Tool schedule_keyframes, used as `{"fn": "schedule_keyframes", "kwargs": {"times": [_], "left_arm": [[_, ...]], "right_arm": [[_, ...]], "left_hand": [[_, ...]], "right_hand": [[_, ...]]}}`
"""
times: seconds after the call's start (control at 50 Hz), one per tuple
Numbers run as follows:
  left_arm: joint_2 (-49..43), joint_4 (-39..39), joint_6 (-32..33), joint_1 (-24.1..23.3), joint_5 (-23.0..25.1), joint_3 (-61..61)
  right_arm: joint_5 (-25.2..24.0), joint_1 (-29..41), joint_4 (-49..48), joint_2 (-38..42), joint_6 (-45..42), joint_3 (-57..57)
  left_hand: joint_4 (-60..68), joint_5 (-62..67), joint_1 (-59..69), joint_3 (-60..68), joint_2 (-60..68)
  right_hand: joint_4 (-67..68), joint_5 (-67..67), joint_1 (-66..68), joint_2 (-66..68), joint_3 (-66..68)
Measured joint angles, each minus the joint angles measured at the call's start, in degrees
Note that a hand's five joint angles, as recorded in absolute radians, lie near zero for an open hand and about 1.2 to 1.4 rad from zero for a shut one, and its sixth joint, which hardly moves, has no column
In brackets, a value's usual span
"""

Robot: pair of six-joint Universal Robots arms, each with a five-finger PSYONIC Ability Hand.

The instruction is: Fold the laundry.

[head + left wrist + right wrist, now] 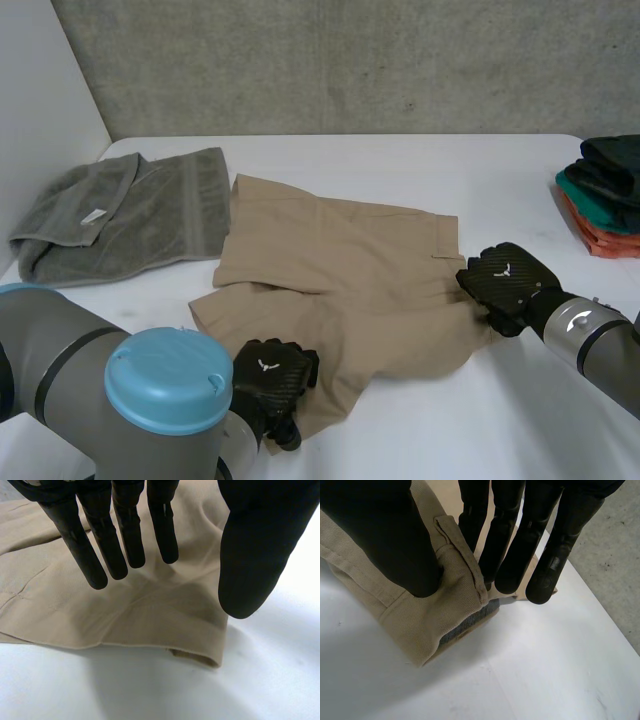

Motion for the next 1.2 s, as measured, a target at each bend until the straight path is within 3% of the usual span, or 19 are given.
{"fn": "schedule_keyframes", "kwargs": {"times": [0.24, 0.32, 0.34, 0.38, 0.62, 0.72, 0.8, 0.9, 0.94, 1.04, 1.2], "left_arm": [[-1.48, 2.91, 5.55, 0.00, -2.97, -0.04], [-1.84, 3.82, 6.54, 0.01, -3.61, -0.07], [-1.97, 3.97, 6.73, 0.01, -3.68, -0.07], [-2.11, 4.05, 6.89, 0.01, -3.69, -0.05], [0.58, 2.68, 9.29, 0.14, -3.69, 0.71], [9.04, -0.03, 12.46, 0.94, -3.56, 2.18], [19.29, -4.39, 16.25, 2.52, -3.12, 4.21], [22.86, -7.55, 18.35, 4.43, -2.09, 4.80], [22.24, -7.83, 18.54, 4.87, -1.76, 4.80], [12.00, -6.44, 18.71, 8.34, -0.54, 7.44], [-3.68, 0.16, 20.40, 12.82, -0.32, 20.54]], "right_arm": [[0.18, -0.25, 0.28, -0.20, 0.02, -0.02], [0.31, -0.28, 0.35, -0.35, 0.05, -0.06], [0.40, -0.29, 0.38, -0.40, 0.07, -0.09], [0.57, -0.29, 0.45, -0.47, 0.07, -0.13], [2.27, -0.32, 2.98, -3.69, -0.22, -1.27], [3.44, -0.55, 12.54, -10.56, -0.71, -4.68], [3.53, -1.79, 29.14, -18.60, -1.32, -11.48], [3.64, -2.85, 41.62, -21.24, -5.90, -15.19], [3.80, -2.90, 43.13, -20.67, -7.48, -15.36], [5.14, -1.23, 44.93, -10.69, -12.28, -16.71], [10.68, 4.83, 38.18, 3.84, -6.41, -25.90]], "left_hand": [[6.29, 6.00, 6.49, 6.54, 6.40], [18.96, 18.63, 20.41, 19.13, 19.15], [28.24, 27.90, 29.19, 28.22, 28.75], [33.37, 32.41, 31.60, 33.14, 33.61], [35.16, 32.85, 31.60, 34.47, 35.23], [35.17, 32.85, 31.60, 34.66, 35.31], [35.17, 32.85, 31.60, 34.66, 35.32], [35.18, 32.85, 31.60, 34.66, 35.33], [35.18, 32.85, 31.60, 34.66, 35.33], [35.20, 32.85, 31.60, 34.85, 35.43], [35.26, 32.85, 31.60, 34.85, 35.44]], "right_hand": [[0.00, 0.00, 0.00, -0.01, 0.00], [0.00, 0.00, 0.00, 0.00, 0.00], [0.00, 0.00, 0.00, 0.00, 0.00], [0.01, 0.00, 0.00, 0.00, 0.00], [0.01, 0.00, 0.00, 0.00, 0.00], [0.01, 0.00, 0.00, 0.00, 0.00], [0.01, 0.05, 0.00, 0.00, 0.00], [0.02, 0.88, 0.00, 0.00, 0.00], [0.02, 0.88, 0.00, 0.00, 0.00], [0.02, 0.88, 0.00, 0.00, 0.00], [0.03, 0.89, 1.65, 0.00, 0.00]]}}
